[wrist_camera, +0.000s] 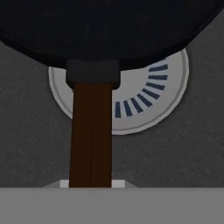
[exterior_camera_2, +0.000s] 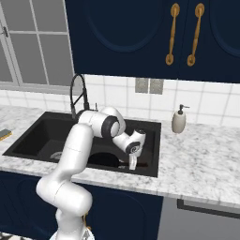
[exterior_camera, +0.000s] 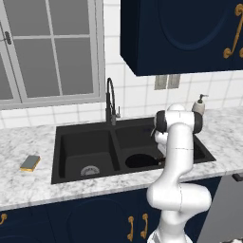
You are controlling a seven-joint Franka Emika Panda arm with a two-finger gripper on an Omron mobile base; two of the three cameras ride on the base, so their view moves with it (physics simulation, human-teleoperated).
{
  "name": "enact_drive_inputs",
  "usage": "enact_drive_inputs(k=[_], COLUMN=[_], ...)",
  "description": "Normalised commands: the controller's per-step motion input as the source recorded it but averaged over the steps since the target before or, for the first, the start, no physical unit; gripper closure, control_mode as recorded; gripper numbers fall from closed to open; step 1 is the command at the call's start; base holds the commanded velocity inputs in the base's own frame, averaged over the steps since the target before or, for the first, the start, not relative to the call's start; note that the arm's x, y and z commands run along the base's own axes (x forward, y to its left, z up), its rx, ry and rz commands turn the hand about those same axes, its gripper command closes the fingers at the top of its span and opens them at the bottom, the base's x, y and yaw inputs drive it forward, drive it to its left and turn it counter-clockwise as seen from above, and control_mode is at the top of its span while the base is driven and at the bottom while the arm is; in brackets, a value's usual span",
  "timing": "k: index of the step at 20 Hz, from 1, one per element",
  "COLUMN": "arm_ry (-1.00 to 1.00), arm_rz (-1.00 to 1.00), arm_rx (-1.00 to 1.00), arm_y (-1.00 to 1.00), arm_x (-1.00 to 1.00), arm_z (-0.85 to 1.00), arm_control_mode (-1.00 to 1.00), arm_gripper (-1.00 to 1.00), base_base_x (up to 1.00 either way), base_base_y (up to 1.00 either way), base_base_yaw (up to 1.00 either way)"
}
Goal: Pick the pan and sponge and place them into the sink. Then turn on the water.
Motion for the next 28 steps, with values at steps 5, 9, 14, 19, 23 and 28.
enact_drive_inputs(k=[5, 9, 14, 19, 23, 28], arm_ry=[-0.03, -0.15, -0.11, -0.13, -0.03, 0.0], arm_rz=[0.0, 0.0, 0.0, 0.0, -0.01, 0.0], arm_rx=[0.0, 0.01, 0.0, 0.01, 0.04, 0.0], arm_y=[0.0, 0.01, 0.02, 0.03, 0.13, 0.21], arm_x=[0.04, 0.0, 0.0, 0.0, 0.0, -0.12], arm_z=[-0.02, 0.13, 0.33, 0.77, 1.0, 1.0], arm_control_mode=[-1.0, -1.0, -1.0, -1.0, -1.0, -1.0], arm_gripper=[1.0, -1.0, -1.0, -1.0, -1.0, -1.0], base_base_x=[0.0, 0.0, 0.0, 0.0, 0.0, 0.0], base_base_y=[0.0, 0.0, 0.0, 0.0, 0.0, 0.0], base_base_yaw=[0.0, 0.0, 0.0, 0.0, 0.0, 0.0])
